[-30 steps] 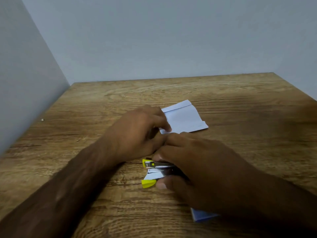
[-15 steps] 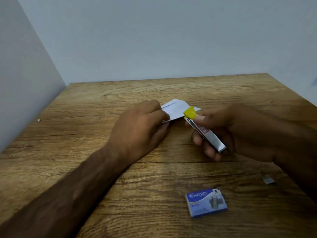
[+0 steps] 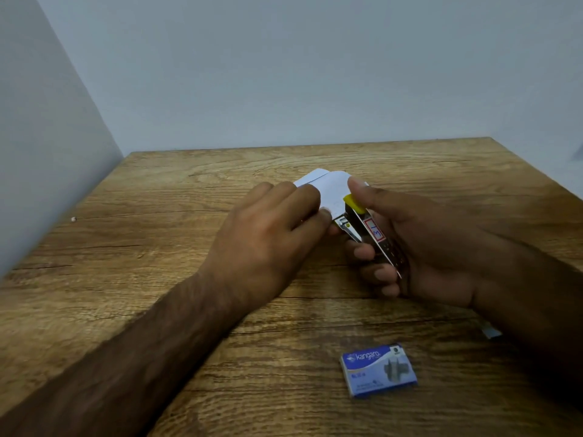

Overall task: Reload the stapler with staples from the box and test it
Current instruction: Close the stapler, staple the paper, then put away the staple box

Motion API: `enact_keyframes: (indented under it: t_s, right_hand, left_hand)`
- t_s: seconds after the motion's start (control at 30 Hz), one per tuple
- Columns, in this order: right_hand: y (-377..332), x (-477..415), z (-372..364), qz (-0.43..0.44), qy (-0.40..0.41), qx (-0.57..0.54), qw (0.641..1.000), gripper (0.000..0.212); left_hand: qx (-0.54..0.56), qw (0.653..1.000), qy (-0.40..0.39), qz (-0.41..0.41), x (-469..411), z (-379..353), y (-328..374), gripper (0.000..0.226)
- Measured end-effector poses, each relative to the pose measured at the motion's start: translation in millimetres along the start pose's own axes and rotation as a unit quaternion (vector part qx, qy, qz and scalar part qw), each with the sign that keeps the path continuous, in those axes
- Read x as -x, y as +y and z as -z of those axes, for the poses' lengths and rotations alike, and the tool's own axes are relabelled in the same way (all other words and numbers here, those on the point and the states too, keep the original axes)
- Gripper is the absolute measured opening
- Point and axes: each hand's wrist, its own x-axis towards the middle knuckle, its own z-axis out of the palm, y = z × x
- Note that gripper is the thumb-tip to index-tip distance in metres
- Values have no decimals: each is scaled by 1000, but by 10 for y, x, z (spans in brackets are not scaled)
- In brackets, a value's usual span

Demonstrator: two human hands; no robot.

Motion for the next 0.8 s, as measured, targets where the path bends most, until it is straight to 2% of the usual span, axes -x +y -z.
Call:
enact_keyframes:
  t_s: [0.17, 0.47, 0.63, 0.8]
  right_hand:
    - [3, 15, 0, 5, 5, 11, 1000, 56]
    - [56, 4, -46, 49, 43, -1, 998, 44]
    - [71, 0, -75, 75, 59, -8, 995, 40]
    - [74, -7, -116, 98, 73, -10, 993, 41]
  left_hand:
    - [15, 1000, 22, -3, -21, 3, 45, 23]
    - [39, 999, 22, -4, -19, -17, 87, 27]
    - [53, 998, 29, 8, -7, -24, 82, 13]
    - [56, 998, 37, 6, -13, -22, 88, 14]
